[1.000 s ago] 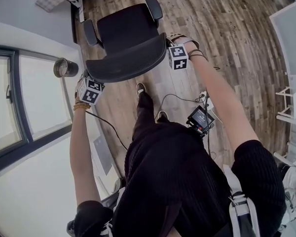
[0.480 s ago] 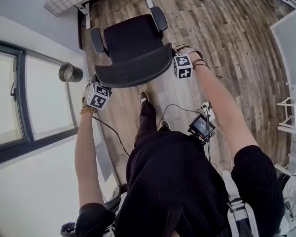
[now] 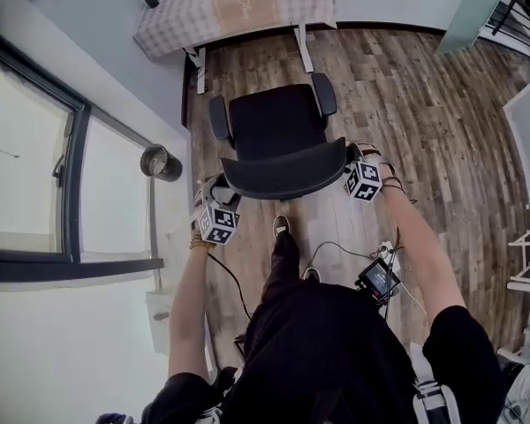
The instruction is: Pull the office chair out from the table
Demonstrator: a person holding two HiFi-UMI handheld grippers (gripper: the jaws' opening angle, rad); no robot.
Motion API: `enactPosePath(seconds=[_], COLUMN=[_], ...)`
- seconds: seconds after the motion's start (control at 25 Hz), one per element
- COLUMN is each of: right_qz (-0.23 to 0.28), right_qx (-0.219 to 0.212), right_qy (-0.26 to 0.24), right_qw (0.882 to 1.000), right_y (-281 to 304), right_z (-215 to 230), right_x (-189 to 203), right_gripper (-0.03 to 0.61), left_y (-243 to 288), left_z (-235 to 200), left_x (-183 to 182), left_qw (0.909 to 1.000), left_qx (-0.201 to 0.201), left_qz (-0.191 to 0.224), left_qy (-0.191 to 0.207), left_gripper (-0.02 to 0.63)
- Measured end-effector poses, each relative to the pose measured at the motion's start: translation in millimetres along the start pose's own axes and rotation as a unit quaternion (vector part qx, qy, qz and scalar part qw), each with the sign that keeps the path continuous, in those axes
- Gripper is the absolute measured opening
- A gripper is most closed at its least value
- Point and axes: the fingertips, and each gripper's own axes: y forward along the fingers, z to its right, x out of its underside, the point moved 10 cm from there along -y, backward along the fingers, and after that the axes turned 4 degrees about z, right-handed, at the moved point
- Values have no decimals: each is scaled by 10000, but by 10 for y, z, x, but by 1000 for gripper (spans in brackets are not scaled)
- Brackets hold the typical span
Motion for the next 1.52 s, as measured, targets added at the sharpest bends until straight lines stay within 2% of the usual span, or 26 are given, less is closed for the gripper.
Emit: enactPosePath(seconds=[0.08,0.24,0.36,0.52,0.6,0.68,0.76,0.88,1.0,1.12,1.16,1.2,1.28,1.36,1.52], right_qz=[166,519,912,1512,1842,2162,2486,2963,3323,3532,3556,3557,3544,3577,3657], right_qx=[478,1107,1175,1231,1285,1266,1230,1224,1311,1420,1473,1523,1581,1635,1830], right_qy=[254,1042,1684,2145,2401,2586,2701,2936,3145,3208,3221,3253,3377,3462,3458], right_qw=[9984,9870,9744,9571,9444,9329,9220,9006,8795,8673,8649,8628,8575,8517,8445], right_y=[-143,-466,-699,-979,-1136,-1312,-1471,-1636,-1750,-1854,-1883,-1903,-1903,-1892,-1912], right_z=[-20,-135,-283,-551,-655,-765,-861,-959,-1006,-1030,-1033,-1038,-1046,-1062,-1113], right_x=[32,44,-64,-383,-573,-762,-987,-1293,-1502,-1682,-1727,-1760,-1812,-1857,-1903], right_gripper=[313,285,249,241,239,193,187,183,142,139,124,109,106,92,29], left_y=[-139,-485,-716,-970,-1075,-1175,-1274,-1411,-1535,-1666,-1708,-1744,-1792,-1812,-1792], left_z=[-5,154,427,750,845,919,958,993,1016,1038,1050,1065,1088,1113,1204], left_x=[59,121,60,-193,-391,-613,-801,-1026,-1266,-1418,-1449,-1471,-1485,-1486,-1485], left_qw=[9974,9838,9744,9629,9575,9509,9436,9344,9226,9112,9089,9081,9100,9111,9125], left_qx=[-422,-819,-900,-987,-1018,-1025,-1034,-1063,-1054,-1113,-1151,-1192,-1313,-1490,-1675], left_qz=[220,511,757,1178,1415,1754,2123,2479,2863,3141,3180,3184,3109,3049,3009], left_qy=[-548,-1512,-1915,-2217,-2298,-2334,-2319,-2328,-2358,-2420,-2438,-2446,-2409,-2338,-2208], left_gripper=[293,282,276,276,262,249,249,248,232,232,213,192,190,119,108])
